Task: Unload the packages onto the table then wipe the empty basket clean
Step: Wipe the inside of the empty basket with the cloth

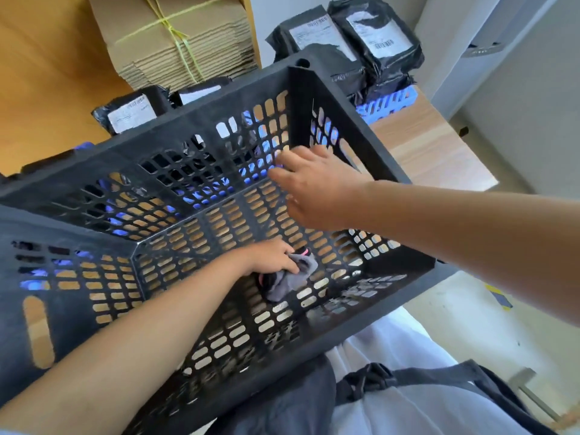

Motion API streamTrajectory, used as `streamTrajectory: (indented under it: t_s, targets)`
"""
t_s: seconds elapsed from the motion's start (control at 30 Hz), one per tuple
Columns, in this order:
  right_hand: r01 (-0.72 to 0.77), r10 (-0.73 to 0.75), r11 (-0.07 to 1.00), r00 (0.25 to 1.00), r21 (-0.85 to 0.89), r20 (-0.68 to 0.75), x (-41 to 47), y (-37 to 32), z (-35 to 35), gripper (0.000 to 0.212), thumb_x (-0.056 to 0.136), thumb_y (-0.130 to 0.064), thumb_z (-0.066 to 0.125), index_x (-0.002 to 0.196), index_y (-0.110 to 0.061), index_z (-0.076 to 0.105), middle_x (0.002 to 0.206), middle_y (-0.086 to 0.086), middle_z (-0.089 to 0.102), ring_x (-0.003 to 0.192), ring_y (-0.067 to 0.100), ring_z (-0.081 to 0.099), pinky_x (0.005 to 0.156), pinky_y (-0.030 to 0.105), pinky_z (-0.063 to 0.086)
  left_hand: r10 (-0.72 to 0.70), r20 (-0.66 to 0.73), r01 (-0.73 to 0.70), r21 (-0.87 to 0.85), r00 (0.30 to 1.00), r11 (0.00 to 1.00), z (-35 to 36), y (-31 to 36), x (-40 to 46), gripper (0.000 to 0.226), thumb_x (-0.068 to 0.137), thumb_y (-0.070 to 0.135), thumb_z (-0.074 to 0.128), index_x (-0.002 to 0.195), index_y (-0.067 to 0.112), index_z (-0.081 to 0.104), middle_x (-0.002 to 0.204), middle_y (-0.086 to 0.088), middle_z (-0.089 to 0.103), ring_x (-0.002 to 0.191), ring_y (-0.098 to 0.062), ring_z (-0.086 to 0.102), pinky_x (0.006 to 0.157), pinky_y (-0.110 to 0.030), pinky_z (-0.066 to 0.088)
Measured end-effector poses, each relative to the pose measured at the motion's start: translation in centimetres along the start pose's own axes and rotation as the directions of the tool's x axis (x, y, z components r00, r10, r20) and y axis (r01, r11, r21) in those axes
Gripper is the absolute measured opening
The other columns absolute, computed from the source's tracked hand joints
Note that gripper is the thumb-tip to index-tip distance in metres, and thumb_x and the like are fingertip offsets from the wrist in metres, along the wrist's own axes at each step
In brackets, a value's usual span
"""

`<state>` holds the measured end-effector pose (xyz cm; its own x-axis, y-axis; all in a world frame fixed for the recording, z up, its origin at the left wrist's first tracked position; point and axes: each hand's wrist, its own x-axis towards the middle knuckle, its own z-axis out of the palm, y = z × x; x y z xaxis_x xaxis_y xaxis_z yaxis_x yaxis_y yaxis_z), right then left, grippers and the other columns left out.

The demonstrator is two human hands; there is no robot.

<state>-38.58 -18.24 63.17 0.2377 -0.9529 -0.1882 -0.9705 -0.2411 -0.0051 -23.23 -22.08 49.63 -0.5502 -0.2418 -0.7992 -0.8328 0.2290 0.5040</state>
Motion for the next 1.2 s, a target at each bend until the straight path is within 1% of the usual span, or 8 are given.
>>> streamTrajectory:
  t_s: [0.1, 0.23, 0.3, 0.37, 0.47, 0.57, 0.83, 1.2]
  targets:
    - [-0.148, 0.072, 0.973, 0.923, 0.177, 0.377, 1.6, -1.5, 2.0, 0.045, 0.094, -0.031, 0.05, 0.136, -0.015, 0.049, 0.137, 0.008, 0.053, 0.124, 0.029, 0.05, 0.096, 0.04, 0.043, -0.046, -0.24, 0.095, 0.197, 0.97, 0.976, -3.9, -1.8, -0.9, 0.034, 0.088, 0.015, 0.058, 0.061, 0.015, 0.038, 0.058, -0.002, 0.038, 0.053, -0.017, 0.033, 0.052, -0.029, 0.024]
    - [-0.335, 0.214, 0.932, 0.817, 0.137, 0.536, 5.1, 0.6, 6.6, 0.034, 0.096, -0.019, 0.049, 0.128, -0.009, 0.055, 0.131, 0.01, 0.057, 0.109, 0.03, 0.057, 0.079, 0.035, 0.047, -0.006, -0.731, 0.292, 0.265, 0.683, 0.919, -6.7, -3.9, -0.7, 0.016, 0.09, 0.014, 0.055, 0.099, 0.013, 0.067, 0.099, -0.011, 0.065, 0.093, -0.032, 0.06, 0.068, -0.035, 0.043]
    - [-0.421, 0.301, 0.894, 0.819, 0.154, 0.489, 5.9, 1.5, 9.5, 0.046, 0.095, -0.016, 0.049, 0.14, -0.011, 0.045, 0.144, 0.009, 0.044, 0.132, 0.03, 0.043, 0.098, 0.039, 0.041, 0.043, -0.79, 0.31, 0.289, 0.612, 0.906, -6.9, -4.3, 0.7, 0.022, 0.089, 0.007, 0.054, 0.106, 0.01, 0.067, 0.106, -0.012, 0.067, 0.103, -0.034, 0.059, 0.076, -0.039, 0.046]
    - [-0.422, 0.326, 0.882, 0.869, 0.212, 0.373, 6.6, 2.0, 12.1, 0.06, 0.095, -0.018, 0.047, 0.151, -0.012, 0.03, 0.159, 0.01, 0.026, 0.149, 0.027, 0.019, 0.117, 0.04, 0.024, 0.022, -0.778, 0.327, 0.289, 0.628, 0.9, -6.7, -4.7, 2.8, 0.025, 0.09, 0.004, 0.052, 0.111, 0.009, 0.066, 0.111, -0.011, 0.067, 0.107, -0.033, 0.06, 0.082, -0.039, 0.047]
    - [-0.353, 0.305, 0.905, 0.927, 0.236, 0.219, 7.5, 2.0, 16.1, 0.064, 0.1, -0.026, 0.035, 0.158, -0.013, 0.011, 0.167, 0.007, 0.001, 0.153, 0.022, -0.004, 0.124, 0.04, 0.003, 0.027, -0.797, 0.276, 0.24, 0.603, 0.931, -5.4, -5.7, 4.9, 0.025, 0.083, -0.003, 0.057, 0.105, 0.002, 0.067, 0.105, -0.017, 0.069, 0.103, -0.036, 0.062, 0.082, -0.044, 0.051]
    - [-0.407, 0.367, 0.883, 0.909, 0.232, 0.198, 7.7, 1.6, 19.9, 0.064, 0.103, -0.039, 0.023, 0.159, -0.015, 0.001, 0.167, 0.004, -0.007, 0.153, 0.02, -0.011, 0.124, 0.039, -0.005, 0.043, -0.828, 0.195, 0.181, 0.559, 0.964, -5.2, -6.8, 5.6, 0.025, 0.068, -0.011, 0.064, 0.091, -0.004, 0.071, 0.089, -0.022, 0.072, 0.091, -0.038, 0.066, 0.073, -0.044, 0.056]
    - [-0.431, 0.433, 0.882, 0.901, 0.191, 0.032, 7.0, 0.7, 23.7, 0.068, 0.101, -0.044, 0.019, 0.159, -0.011, 0.003, 0.166, 0.009, 0.0, 0.153, 0.024, -0.003, 0.124, 0.041, 0.001, 0.003, -0.833, 0.161, 0.111, 0.553, 0.981, -5.8, -6.1, 5.0, 0.036, 0.083, -0.007, 0.053, 0.114, 0.001, 0.069, 0.103, -0.02, 0.069, 0.105, -0.036, 0.058, 0.085, -0.041, 0.046]
    - [-0.442, 0.446, 0.875, 0.895, 0.197, 0.031, 7.1, 0.5, 23.8, 0.069, 0.1, -0.042, 0.022, 0.159, -0.011, 0.004, 0.166, 0.01, -0.001, 0.153, 0.024, -0.004, 0.124, 0.043, 0.002, 0.011, -0.55, 0.119, 0.199, 0.835, 0.973, 3.0, -4.2, 1.6, 0.026, 0.089, 0.002, 0.055, 0.112, 0.008, 0.066, 0.106, -0.009, 0.07, 0.112, -0.03, 0.052, 0.103, -0.049, 0.041]
